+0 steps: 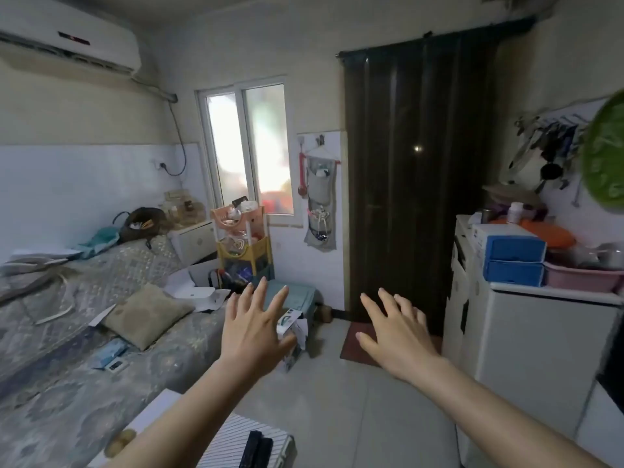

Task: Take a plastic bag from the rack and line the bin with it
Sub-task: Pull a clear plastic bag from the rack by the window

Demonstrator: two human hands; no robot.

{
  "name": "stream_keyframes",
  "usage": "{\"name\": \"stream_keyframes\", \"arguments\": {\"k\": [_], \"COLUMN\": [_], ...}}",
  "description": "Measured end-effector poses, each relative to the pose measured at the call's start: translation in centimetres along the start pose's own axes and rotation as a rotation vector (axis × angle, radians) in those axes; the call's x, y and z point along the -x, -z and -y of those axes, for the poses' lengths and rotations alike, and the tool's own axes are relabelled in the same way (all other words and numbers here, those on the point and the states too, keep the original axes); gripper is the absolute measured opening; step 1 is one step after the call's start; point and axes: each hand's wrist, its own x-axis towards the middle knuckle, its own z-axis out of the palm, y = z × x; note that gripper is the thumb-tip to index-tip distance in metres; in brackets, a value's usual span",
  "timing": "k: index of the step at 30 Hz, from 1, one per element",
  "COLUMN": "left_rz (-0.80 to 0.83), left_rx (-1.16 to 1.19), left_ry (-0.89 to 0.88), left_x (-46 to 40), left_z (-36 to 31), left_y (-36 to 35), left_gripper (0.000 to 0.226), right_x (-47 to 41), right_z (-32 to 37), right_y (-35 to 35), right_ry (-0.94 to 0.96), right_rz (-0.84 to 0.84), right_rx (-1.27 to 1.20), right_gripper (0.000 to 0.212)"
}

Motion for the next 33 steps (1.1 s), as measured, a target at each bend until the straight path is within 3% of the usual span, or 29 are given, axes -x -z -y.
{"name": "stream_keyframes", "arguments": {"k": [6,18,24,33], "left_rz": [-0.014,0.032,0.072,0.051], "left_rx": [-0.014,0.01,0.015,-0.041], "left_ry": [0.019,0.184,0.307,0.294], "left_x": [-7.3,-30.5,-39.2,-57.6], "left_z": [-0.4,-2.6,1.9,13.5], "left_y": [-4.9,-14.8,-20.9,-30.0], "left_gripper": [0.076,0.074,0.074,0.075], "right_x": [-8.9,-36.4,-48.5,-69.5], "right_z": [-2.2,-8.1,-6.9,-2.0], "right_y": [-3.3,-7.2,-12.0,-19.0], "right_ry": [0.04,0.219,0.301,0.328], "right_rz": [-0.009,-0.007,0.055,0.079], "right_rx": [0.007,0.023,0.014,0.033], "right_gripper": [0.064,0.064,0.063,0.063]}}
